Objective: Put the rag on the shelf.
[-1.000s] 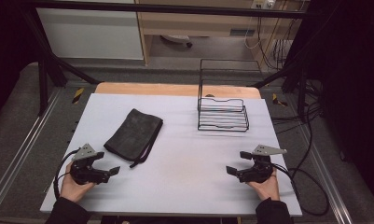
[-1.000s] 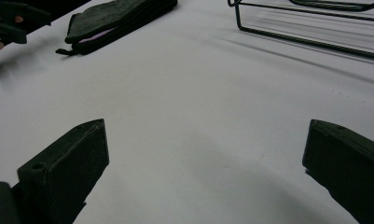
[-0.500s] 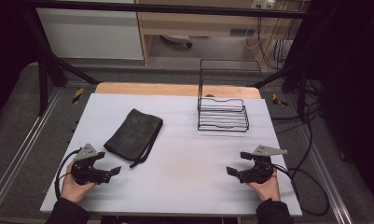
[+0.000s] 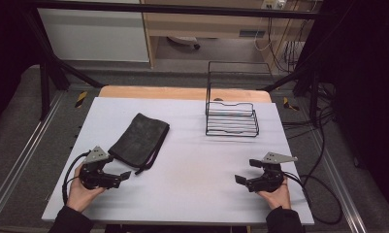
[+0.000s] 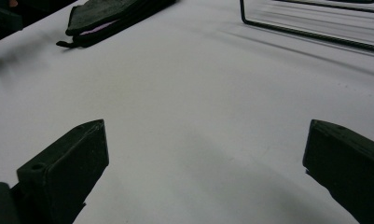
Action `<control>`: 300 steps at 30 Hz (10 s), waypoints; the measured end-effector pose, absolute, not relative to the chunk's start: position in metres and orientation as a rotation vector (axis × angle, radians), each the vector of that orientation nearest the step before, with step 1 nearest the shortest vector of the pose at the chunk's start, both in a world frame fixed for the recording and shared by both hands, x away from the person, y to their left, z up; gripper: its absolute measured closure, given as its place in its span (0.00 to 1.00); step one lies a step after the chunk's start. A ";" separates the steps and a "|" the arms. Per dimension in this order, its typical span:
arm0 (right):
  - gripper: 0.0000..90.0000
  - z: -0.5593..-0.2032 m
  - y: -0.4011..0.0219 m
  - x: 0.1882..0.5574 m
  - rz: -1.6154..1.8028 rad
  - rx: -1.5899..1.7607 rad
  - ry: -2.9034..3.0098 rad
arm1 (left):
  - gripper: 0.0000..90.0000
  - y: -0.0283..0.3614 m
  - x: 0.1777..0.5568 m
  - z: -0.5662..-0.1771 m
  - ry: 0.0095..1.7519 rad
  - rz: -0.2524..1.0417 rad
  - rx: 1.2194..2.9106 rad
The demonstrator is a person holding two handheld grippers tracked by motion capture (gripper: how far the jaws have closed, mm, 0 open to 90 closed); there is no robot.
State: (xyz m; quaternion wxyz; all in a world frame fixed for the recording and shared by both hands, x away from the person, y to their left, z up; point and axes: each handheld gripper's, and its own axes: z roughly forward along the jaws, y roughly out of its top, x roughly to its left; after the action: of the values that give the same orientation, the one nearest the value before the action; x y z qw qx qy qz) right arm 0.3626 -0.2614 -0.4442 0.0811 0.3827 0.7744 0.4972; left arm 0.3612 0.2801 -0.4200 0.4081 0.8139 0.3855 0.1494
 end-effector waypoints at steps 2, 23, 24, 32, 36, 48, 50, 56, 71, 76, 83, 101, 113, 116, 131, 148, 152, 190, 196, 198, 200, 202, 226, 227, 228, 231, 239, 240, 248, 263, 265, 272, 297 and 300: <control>0.01 -0.444 -0.262 0.362 1.493 1.147 2.310 | 0.07 0.277 0.362 -0.417 0.964 0.379 2.053; 0.01 -0.445 -0.260 0.363 1.470 1.141 2.327 | 0.27 0.225 0.386 -0.416 0.950 0.403 2.194; 0.01 -0.445 -0.260 0.363 1.470 1.141 2.327 | 0.28 0.223 0.387 -0.417 0.951 0.403 2.202; 0.01 -0.445 -0.260 0.363 1.467 1.143 2.326 | 0.31 0.209 0.401 -0.434 0.985 0.441 2.285; 0.01 -0.446 -0.260 0.363 1.465 1.144 2.328 | 0.36 0.208 0.400 -0.437 0.988 0.470 2.278; 0.01 -0.445 -0.260 0.363 1.466 1.146 2.324 | 0.43 0.207 0.401 -0.440 1.000 0.488 2.266; 0.01 -0.445 -0.260 0.363 1.467 1.146 2.322 | 0.51 0.208 0.402 -0.440 1.006 0.498 2.267; 0.01 -0.445 -0.260 0.363 1.467 1.146 2.322 | 0.53 0.209 0.402 -0.439 1.017 0.508 2.263; 0.01 -0.445 -0.261 0.363 1.472 1.145 2.320 | 0.54 0.201 0.395 -0.435 1.004 0.433 2.276; 0.01 -0.444 -0.261 0.363 1.469 1.151 2.313 | 0.58 0.198 0.394 -0.439 1.015 0.485 2.278; 0.01 -0.444 -0.261 0.363 1.472 1.151 2.313 | 0.63 0.199 0.395 -0.439 1.042 0.484 2.258; 0.01 -0.444 -0.260 0.363 1.478 1.152 2.311 | 0.90 0.206 0.402 -0.438 1.056 0.475 2.245; 0.01 -0.445 -0.261 0.363 1.476 1.147 2.318 | 0.86 0.214 0.403 -0.436 1.048 0.414 2.215; 0.01 -0.445 -0.260 0.363 1.479 1.147 2.318 | 0.73 0.215 0.397 -0.434 1.040 0.404 2.220; 0.01 -0.444 -0.261 0.363 1.478 1.147 2.314 | 0.68 0.199 0.381 -0.443 1.063 0.574 2.237; 0.01 -0.444 -0.261 0.363 1.488 1.148 2.306 | 0.85 0.191 0.383 -0.444 1.047 0.672 2.265; 0.01 -0.443 -0.261 0.363 1.491 1.146 2.309 | 0.91 0.197 0.385 -0.442 1.045 0.636 2.231; 0.01 -0.444 -0.261 0.363 1.502 1.146 2.311 | 0.80 0.203 0.380 -0.443 1.164 0.576 2.195; 0.01 -0.443 -0.261 0.363 1.499 1.147 2.314 | 0.87 0.205 0.381 -0.442 1.133 0.589 2.208; 0.01 -0.443 -0.261 0.363 1.500 1.147 2.313 | 0.88 0.207 0.381 -0.442 1.125 0.582 2.208; 0.01 -0.444 -0.260 0.363 1.499 1.150 2.318 | 0.89 0.209 0.382 -0.441 1.126 0.560 2.202; 0.01 -0.445 -0.260 0.363 1.497 1.149 2.323 | 0.89 0.213 0.384 -0.439 1.131 0.525 2.185; 0.01 -0.445 -0.259 0.363 1.504 1.149 2.327 | 0.90 0.206 0.366 -0.421 1.065 0.397 2.134; 0.01 -0.445 -0.259 0.363 1.504 1.149 2.327 | 0.90 0.205 0.365 -0.421 1.063 0.394 2.134; 0.01 -0.445 -0.259 0.363 1.504 1.150 2.327 | 0.90 0.203 0.364 -0.420 1.058 0.389 2.136; 0.01 -0.445 -0.259 0.363 1.503 1.148 2.327 | 0.90 0.199 0.360 -0.420 1.046 0.374 2.141; 0.01 -0.445 -0.259 0.363 1.502 1.148 2.329 | 0.90 0.186 0.351 -0.418 1.014 0.351 2.163; 0.01 -0.445 -0.259 0.363 1.502 1.148 2.329 | 0.90 0.185 0.350 -0.418 1.008 0.348 2.168; 0.01 -0.445 -0.259 0.363 1.500 1.151 2.331 | 0.90 0.174 0.340 -0.416 0.987 0.320 2.172; 0.02 -0.445 -0.259 0.363 1.502 1.152 2.335 | 0.90 0.143 0.320 -0.416 0.937 0.229 2.181; 0.02 -0.445 -0.259 0.363 1.503 1.149 2.334 | 0.89 0.140 0.317 -0.417 0.930 0.213 2.180; 0.02 -0.445 -0.259 0.363 1.499 1.149 2.339 | 0.87 0.131 0.318 -0.425 0.922 0.177 2.200; 0.17 -0.431 -0.141 0.368 1.423 1.111 2.431 | 0.41 0.247 0.350 -0.429 1.196 0.204 2.100; 0.19 -0.432 -0.115 0.368 1.436 1.136 2.440 | 0.47 0.246 0.348 -0.437 1.186 0.156 2.112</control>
State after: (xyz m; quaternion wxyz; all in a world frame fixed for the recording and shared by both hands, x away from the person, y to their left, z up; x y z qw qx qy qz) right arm 0.3678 -0.1147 -0.4320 0.0454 0.3720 0.7990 0.4702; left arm 0.3483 0.2462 -0.4365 0.3496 0.8151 0.4579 0.0603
